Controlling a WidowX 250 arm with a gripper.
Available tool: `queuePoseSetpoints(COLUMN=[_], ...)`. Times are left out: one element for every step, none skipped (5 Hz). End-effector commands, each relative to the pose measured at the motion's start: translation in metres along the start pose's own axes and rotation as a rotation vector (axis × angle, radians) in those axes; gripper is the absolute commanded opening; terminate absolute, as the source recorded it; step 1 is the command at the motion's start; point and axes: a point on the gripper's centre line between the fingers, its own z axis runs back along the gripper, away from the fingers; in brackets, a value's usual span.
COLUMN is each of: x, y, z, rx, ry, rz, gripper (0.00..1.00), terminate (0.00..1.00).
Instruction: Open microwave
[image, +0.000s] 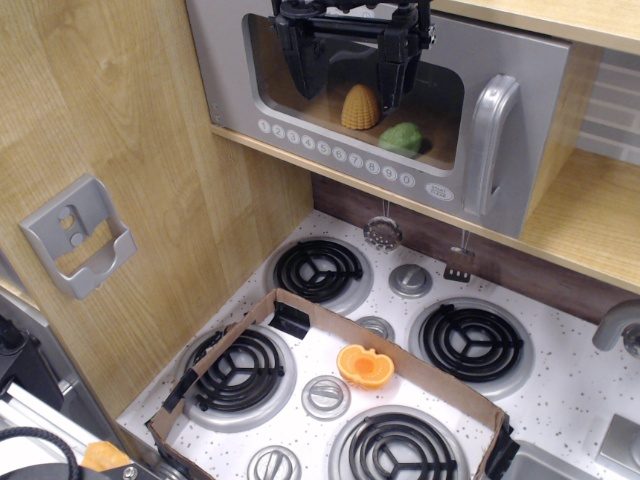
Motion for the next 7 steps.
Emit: queuePoseSetpoints(x=[0.000, 0.007, 0.017, 0.020, 0.022, 0.027, 0.035], y=[0.000, -0.014, -0.030, -0.046, -0.060, -0.068, -0.072], z=[0.000, 0.007, 0.011, 0.009, 0.003, 0.000, 0.001], rx=[0.000, 0.037, 0.060, 0.077, 0.102, 0.071, 0.051], ry=[0.000, -0.009, -0.019, -0.064, -0.141, -0.217, -0.239], rz=[0.000, 0.020, 0.012, 0.042, 0.068, 0.087, 0.072], gripper=[1.00, 1.00, 1.00, 1.00, 1.00, 1.00, 1.00], terminate=[0.00, 0.00, 0.00, 0.00, 0.00, 0.00, 0.00])
